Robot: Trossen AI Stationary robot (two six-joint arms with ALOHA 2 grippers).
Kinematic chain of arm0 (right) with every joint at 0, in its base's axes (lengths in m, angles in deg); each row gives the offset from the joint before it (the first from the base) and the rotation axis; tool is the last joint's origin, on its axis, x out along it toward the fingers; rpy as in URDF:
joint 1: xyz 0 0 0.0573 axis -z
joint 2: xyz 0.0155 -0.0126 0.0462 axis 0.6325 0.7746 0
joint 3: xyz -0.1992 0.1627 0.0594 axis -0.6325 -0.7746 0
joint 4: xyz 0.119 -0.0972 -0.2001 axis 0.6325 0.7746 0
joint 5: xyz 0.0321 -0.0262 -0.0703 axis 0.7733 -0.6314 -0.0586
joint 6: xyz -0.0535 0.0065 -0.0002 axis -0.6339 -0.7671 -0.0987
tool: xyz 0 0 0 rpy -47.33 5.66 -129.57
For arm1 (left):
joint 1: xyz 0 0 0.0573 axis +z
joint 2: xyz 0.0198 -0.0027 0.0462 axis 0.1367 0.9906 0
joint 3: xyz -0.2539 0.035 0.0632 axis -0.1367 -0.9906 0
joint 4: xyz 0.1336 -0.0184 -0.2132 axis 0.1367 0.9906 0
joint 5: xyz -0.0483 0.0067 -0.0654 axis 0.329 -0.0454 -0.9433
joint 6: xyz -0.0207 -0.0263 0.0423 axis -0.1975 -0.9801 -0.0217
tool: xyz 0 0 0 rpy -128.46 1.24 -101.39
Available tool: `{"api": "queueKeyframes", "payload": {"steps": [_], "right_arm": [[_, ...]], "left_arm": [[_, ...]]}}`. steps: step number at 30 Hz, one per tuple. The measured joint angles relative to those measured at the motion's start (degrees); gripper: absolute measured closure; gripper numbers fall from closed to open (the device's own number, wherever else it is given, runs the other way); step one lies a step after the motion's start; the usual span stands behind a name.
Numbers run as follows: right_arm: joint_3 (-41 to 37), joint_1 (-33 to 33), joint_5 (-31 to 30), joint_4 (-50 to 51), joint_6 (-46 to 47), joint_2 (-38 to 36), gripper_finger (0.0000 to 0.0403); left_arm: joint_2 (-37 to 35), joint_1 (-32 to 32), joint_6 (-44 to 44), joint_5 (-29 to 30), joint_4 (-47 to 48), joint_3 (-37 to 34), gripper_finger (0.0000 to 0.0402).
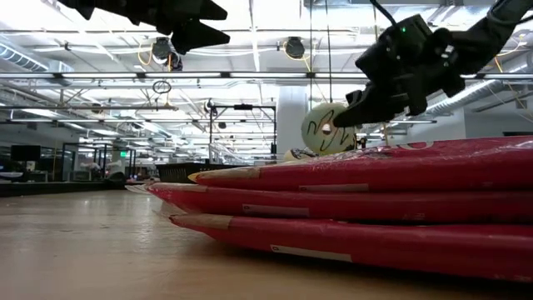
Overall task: Pick & Place Food Item
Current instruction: Put the blue donut into the yellow bin
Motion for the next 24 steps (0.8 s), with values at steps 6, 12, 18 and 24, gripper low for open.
{"api": "queueKeyframes", "payload": {"steps": [6, 12, 18, 24], "right_arm": [[-1.2, 2.4, 3.1, -5.8, 0.1, 5.6, 0.0391], [-1.2, 2.4, 3.3, -8.0, 0.1, 9.9, 0.039], [-1.2, 2.2, 3.2, -7.1, 2.1, 10.6, 0.039], [-1.2, 2.2, 2.7, -7.1, 4.0, 10.6, 0.037]], "left_arm": [[0.0, 0.1, -0.7, 0.4, -0.1, 0.0, 0.0091], [0.0, 0.3, -1.3, 1.1, -0.5, 0.0, 0.0085], [0.0, 0.3, -1.3, 1.5, -0.1, 0.0, 0.0087], [0.0, 0.3, -1.3, 1.5, -0.1, 0.0, 0.0096]]}}
